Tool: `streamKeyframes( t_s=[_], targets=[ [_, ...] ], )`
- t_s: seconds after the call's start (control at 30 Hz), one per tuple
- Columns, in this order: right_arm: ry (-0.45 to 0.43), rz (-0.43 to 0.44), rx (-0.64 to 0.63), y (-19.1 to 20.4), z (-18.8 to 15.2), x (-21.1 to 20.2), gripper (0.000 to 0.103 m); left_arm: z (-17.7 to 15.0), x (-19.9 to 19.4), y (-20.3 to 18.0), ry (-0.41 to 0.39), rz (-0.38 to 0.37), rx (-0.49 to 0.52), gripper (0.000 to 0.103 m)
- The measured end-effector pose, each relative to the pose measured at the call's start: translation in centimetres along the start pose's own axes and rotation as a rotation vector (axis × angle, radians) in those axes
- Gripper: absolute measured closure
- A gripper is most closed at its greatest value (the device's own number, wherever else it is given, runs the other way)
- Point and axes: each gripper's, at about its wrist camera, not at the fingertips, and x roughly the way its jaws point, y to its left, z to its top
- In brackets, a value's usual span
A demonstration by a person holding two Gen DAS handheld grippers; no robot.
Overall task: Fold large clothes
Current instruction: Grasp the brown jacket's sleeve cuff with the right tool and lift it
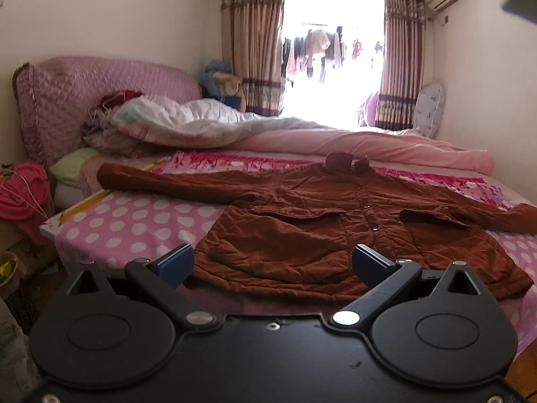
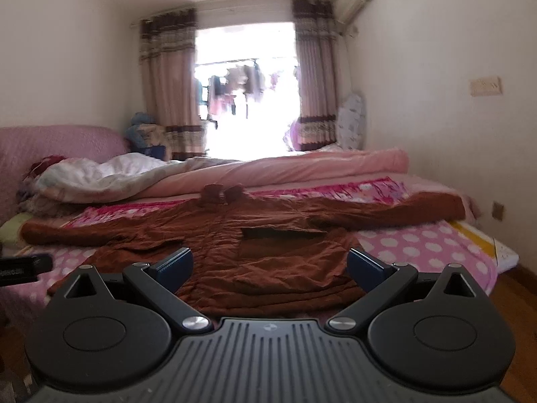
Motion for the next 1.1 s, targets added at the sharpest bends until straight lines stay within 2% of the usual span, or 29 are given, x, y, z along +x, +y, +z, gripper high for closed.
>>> streamKeyframes(
  t_s=[0.2, 0.3, 0.53, 0.8, 0.9, 1.0, 1.1],
  targets=[
    [0.010, -0.067, 0.042, -2.2, 1.1, 3.5, 0.000, 2.6, 4.5, -0.4, 0.012, 0.034, 0.018, 0.000],
    [-0.004, -0.127, 0.068, -4.1, 1.6, 6.1, 0.000, 3.9, 7.5, -1.2, 0.036, 0.058, 0.036, 0.000],
    [0.012, -0.250, 0.208, -12.1, 3.1, 13.6, 0.000, 6.4, 15.8, -3.6, 0.119, 0.091, 0.100, 0.000],
    [-0.021, -0.376, 0.374, -22.0, 4.7, 21.5, 0.000, 8.7, 24.7, -7.3, 0.210, 0.043, 0.178, 0.000],
    [-0.016, -0.396, 0.406, -24.8, 4.8, 23.8, 0.000, 8.6, 27.6, -8.6, 0.246, 0.030, 0.203, 0.000],
    [0.015, -0.397, 0.495, -28.0, 4.6, 26.4, 0.000, 8.6, 30.3, -9.2, 0.298, 0.012, 0.192, 0.000],
    [0.053, -0.336, 0.639, -31.2, 3.8, 28.8, 0.000, 8.8, 32.6, -9.4, 0.332, 0.006, 0.168, 0.000]
  ],
)
